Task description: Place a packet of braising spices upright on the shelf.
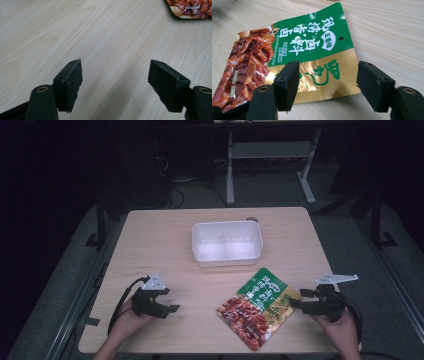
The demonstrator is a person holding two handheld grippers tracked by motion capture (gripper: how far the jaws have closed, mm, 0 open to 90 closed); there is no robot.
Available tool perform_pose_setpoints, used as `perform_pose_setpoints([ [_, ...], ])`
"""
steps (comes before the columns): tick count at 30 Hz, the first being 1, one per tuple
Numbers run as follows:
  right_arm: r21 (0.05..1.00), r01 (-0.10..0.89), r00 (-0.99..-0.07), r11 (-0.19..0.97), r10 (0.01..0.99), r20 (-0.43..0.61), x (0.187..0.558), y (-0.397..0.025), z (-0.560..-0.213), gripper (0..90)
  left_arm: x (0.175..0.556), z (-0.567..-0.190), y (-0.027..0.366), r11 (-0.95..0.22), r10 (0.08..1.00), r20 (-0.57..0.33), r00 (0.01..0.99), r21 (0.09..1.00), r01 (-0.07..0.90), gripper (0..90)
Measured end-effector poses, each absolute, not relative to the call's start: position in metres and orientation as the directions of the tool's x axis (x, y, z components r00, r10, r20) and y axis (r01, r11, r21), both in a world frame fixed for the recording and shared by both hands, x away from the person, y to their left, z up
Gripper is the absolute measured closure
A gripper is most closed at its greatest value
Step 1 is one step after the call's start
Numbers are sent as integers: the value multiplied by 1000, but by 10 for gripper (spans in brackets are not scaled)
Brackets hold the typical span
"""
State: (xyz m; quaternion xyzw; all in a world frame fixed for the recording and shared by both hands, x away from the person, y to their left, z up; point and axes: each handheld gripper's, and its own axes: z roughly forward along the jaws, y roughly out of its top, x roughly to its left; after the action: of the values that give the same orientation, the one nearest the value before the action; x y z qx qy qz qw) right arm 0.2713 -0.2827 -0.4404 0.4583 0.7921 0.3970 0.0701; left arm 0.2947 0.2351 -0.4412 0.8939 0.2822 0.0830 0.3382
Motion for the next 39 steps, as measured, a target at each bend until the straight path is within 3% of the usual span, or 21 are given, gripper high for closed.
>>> perform_pose_setpoints([
  [9, 699, 667, -563, 258, 789, 246, 271, -283, -439, 321, 284, -435, 214, -617, 511, -52, 858, 673, 408, 276],
  [25, 689, 672, -559, 273, 797, 229, 278, -286, -440, 315, 280, -426, 136, -707, 350, -42, 936, 644, 294, 340],
  [39, 666, 696, -535, 268, 812, 234, 285, -293, -446, 331, 286, -435, 81, -739, 277, -60, 959, 624, 253, 490],
])
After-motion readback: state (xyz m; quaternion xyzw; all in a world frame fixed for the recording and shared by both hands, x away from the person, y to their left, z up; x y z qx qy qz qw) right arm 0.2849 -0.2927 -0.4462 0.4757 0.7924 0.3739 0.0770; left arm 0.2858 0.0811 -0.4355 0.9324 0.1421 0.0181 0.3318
